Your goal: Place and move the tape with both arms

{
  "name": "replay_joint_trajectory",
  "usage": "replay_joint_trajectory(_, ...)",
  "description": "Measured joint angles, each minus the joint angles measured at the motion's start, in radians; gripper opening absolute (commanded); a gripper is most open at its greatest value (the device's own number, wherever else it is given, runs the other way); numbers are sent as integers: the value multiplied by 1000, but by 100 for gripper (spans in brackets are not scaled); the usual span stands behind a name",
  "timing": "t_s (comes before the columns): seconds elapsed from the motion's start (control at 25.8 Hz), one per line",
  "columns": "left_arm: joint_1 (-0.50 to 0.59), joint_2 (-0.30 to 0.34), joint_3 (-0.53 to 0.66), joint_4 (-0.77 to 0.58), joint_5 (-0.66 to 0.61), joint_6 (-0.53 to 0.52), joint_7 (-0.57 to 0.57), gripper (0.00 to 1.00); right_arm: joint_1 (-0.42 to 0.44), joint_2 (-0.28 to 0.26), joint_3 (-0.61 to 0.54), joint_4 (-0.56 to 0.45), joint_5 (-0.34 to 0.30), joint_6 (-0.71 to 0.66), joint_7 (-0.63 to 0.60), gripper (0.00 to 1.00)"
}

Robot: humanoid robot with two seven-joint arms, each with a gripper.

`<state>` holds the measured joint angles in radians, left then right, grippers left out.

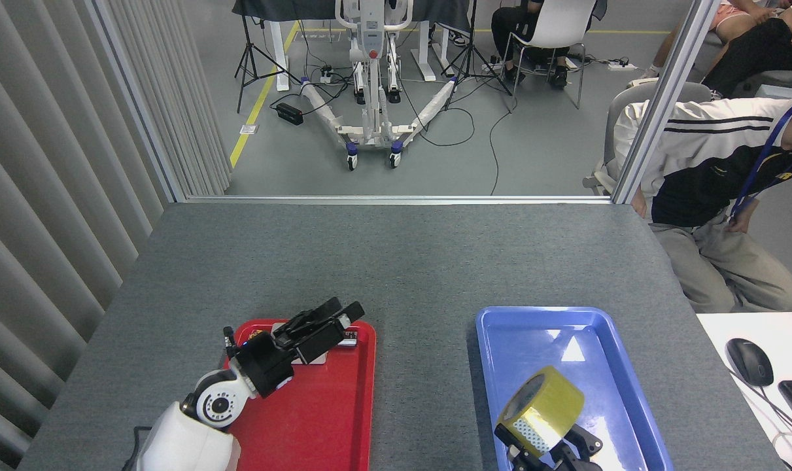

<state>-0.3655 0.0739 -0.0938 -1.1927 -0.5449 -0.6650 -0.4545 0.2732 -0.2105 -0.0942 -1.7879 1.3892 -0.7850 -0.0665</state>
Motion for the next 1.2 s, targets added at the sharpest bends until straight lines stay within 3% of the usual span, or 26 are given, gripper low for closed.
replay_joint_trajectory(0.08, 73, 18, -17, -100, -168, 155, 200, 99, -13, -9, -24, 1, 1, 0, 16, 0)
replay_joint_trajectory(0.19, 186, 26, -60, -250, -432, 403, 400, 99, -33, -17, -55, 1, 1, 0, 30, 0)
replay_joint_trajectory(0.31, 262, 29, -127, -343, -674, 604, 490, 99, -55, -24, -81, 1, 0, 0, 94, 0)
replay_joint_trajectory(0.39, 285, 33, -162, -365, -752, 689, 508, 99, -78, -26, -87, 2, -1, 1, 187, 0)
replay_joint_trajectory(0.5, 306, 38, -180, -355, -730, 765, 519, 100, -125, -28, -82, 3, -1, 55, 366, 0)
replay_joint_trajectory(0.62, 311, 49, -182, -314, -602, 807, 520, 100, -174, -32, -50, 12, -1, 131, 534, 0)
replay_joint_trajectory(0.78, 315, 56, -184, -324, -510, 792, 529, 100, -249, -38, 19, 45, -1, 267, 791, 0)
replay_joint_trajectory(0.97, 318, 57, -188, -325, -525, 783, 549, 100, -346, -35, 102, 93, -2, 418, 1093, 0)
replay_joint_trajectory(1.2, 321, 58, -186, -316, -561, 779, 601, 100, -389, -34, 129, 133, -2, 517, 1240, 0)
